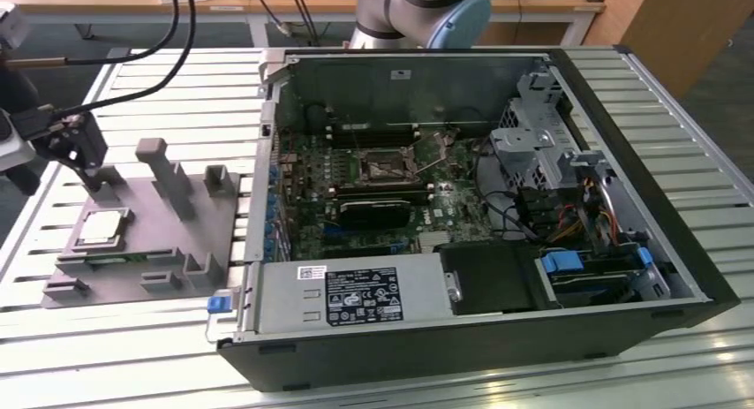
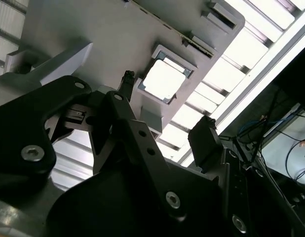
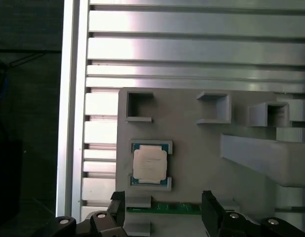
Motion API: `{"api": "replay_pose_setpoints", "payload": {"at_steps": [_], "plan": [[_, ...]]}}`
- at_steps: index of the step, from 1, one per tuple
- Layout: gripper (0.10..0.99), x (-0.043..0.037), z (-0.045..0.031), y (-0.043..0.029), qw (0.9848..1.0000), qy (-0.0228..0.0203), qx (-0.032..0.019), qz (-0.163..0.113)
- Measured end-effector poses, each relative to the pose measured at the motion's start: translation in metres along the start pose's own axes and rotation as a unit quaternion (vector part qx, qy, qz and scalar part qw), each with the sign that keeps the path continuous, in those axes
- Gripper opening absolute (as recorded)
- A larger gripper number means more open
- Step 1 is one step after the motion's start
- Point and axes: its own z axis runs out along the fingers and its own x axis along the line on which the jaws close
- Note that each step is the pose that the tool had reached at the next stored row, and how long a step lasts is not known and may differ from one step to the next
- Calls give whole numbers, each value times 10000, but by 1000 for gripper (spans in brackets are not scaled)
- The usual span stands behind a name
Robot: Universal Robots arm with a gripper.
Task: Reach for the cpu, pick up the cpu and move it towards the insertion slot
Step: 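Pick up the cpu and move it towards the insertion slot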
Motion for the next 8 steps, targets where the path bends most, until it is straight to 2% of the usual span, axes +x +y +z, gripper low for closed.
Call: {"api": "replay_pose_setpoints", "payload": {"at_steps": [8], "plan": [[718,2,163,-19,10000,1,0,0]]}}
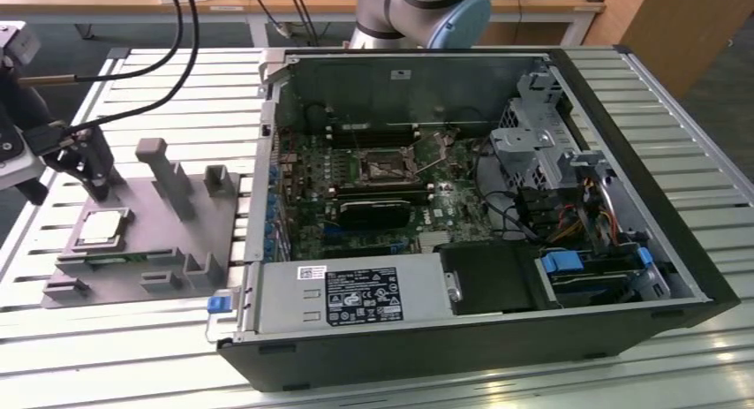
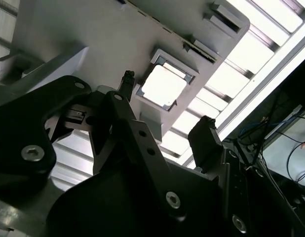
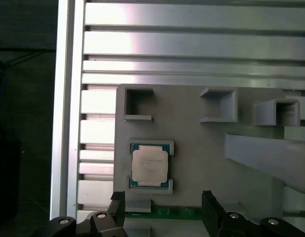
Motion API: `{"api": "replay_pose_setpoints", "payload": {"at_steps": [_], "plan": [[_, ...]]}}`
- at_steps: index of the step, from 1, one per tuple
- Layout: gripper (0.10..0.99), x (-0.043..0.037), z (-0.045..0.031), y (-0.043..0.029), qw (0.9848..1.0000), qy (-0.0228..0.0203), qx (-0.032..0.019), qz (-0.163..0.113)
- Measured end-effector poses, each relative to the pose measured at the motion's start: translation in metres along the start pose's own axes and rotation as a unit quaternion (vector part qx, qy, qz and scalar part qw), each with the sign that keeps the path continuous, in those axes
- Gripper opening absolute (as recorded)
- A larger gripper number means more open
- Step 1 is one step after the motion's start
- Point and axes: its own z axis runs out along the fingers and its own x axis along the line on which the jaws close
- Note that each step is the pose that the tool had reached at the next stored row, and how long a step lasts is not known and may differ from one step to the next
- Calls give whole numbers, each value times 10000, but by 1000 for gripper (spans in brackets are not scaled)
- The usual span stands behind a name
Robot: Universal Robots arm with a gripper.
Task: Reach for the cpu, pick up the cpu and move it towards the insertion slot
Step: 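Pick up the cpu and move it towards the insertion slot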
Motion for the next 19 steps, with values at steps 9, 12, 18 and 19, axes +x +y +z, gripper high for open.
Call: {"api": "replay_pose_setpoints", "payload": {"at_steps": [9,12,18,19], "plan": [[718,41,144,-4,10000,1,-6,1],[718,52,198,-6,10000,2,-5,2],[718,66,307,-10,10000,6,-5,1],[718,67,325,-10,10000,7,-5,2]]}}
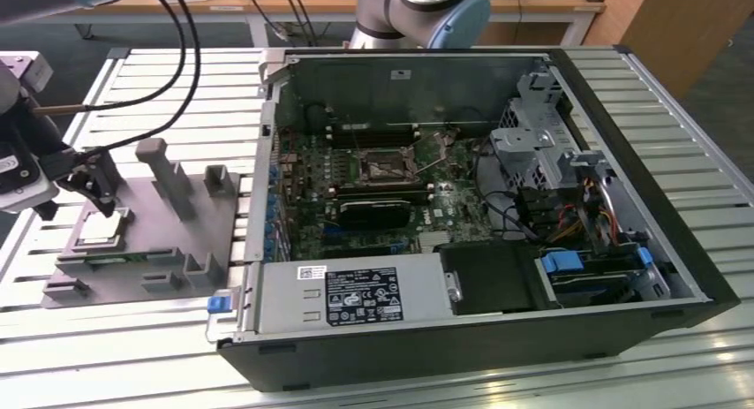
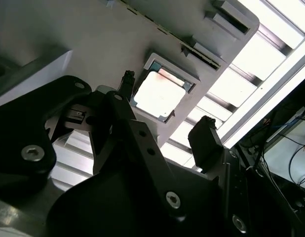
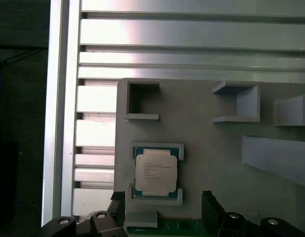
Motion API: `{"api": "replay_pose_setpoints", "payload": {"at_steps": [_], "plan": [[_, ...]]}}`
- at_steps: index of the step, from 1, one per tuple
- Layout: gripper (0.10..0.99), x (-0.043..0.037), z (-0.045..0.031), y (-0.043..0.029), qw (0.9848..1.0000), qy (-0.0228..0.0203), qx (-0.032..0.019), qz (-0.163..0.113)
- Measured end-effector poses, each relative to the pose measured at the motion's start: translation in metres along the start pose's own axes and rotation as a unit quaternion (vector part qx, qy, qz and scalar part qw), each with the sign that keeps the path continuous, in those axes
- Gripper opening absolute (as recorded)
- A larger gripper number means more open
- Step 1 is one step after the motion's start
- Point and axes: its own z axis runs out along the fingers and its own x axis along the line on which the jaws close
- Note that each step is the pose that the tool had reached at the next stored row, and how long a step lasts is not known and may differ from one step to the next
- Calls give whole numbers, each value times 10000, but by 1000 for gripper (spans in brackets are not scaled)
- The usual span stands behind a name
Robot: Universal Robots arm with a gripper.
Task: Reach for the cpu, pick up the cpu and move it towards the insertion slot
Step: 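Pick up the cpu and move it towards the insertion slot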
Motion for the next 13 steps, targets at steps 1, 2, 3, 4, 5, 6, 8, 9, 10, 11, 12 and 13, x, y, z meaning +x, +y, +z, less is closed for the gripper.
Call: {"api": "replay_pose_setpoints", "payload": {"at_steps": [1,2,3,4,5,6,8,9,10,11,12,13], "plan": [[718,1,19,-1,10000,1,0,0],[718,1,37,-1,10000,1,0,0],[718,1,55,-2,10000,2,0,0],[718,1,74,-2,10000,3,0,0],[718,1,92,-3,10000,5,0,0],[718,1,111,-3,10000,5,-1,0],[718,0,146,-4,10000,10,0,0],[718,0,164,-5,10000,12,0,0],[718,0,182,-5,10000,12,0,0],[718,0,202,-6,10000,12,0,0],[718,0,217,-6,10000,13,0,0],[718,0,237,-7,10000,13,0,1]]}}
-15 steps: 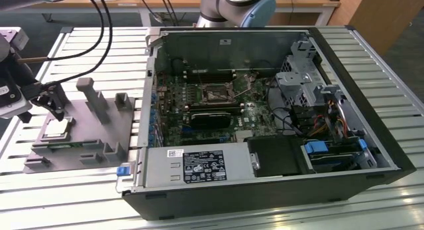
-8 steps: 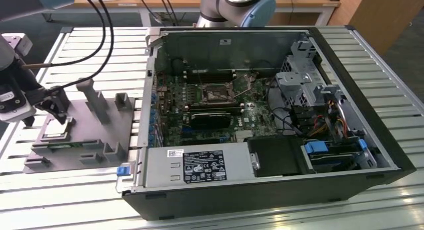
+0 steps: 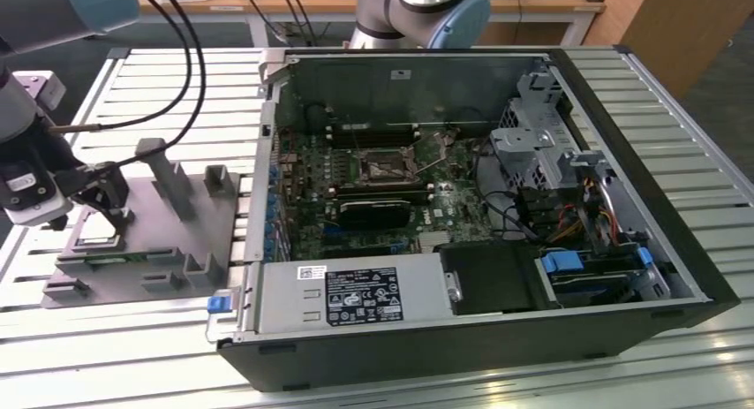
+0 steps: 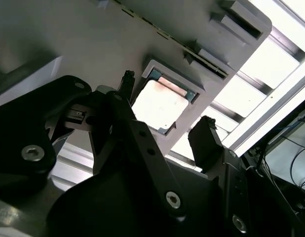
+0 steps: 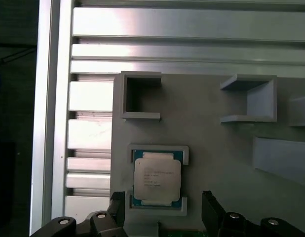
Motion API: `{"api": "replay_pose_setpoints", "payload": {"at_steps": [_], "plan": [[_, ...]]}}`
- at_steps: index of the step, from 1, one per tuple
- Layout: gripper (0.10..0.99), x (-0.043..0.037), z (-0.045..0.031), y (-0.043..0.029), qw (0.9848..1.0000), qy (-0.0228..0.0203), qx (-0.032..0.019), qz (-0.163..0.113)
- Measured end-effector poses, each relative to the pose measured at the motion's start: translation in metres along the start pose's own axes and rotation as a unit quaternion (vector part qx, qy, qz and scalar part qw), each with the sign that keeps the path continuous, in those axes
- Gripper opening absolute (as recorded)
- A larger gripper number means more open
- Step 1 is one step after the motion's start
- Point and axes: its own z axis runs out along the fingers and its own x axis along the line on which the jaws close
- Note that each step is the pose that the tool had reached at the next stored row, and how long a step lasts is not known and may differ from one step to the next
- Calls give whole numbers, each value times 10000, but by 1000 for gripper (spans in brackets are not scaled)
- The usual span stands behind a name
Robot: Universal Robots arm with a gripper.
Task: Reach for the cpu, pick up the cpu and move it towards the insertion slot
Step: 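Pick up the cpu and move it towards the insertion slot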
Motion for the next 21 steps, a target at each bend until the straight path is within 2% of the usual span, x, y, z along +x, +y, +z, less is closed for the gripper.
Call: {"api": "replay_pose_setpoints", "payload": {"at_steps": [6,9,11,21], "plan": [[718,-1,24,0,10000,-1,-1,0],[718,-2,48,-1,10000,4,-71,-1],[718,-2,69,-2,10000,4,-99,-1],[718,-4,162,30,9999,5,-105,-1]]}}
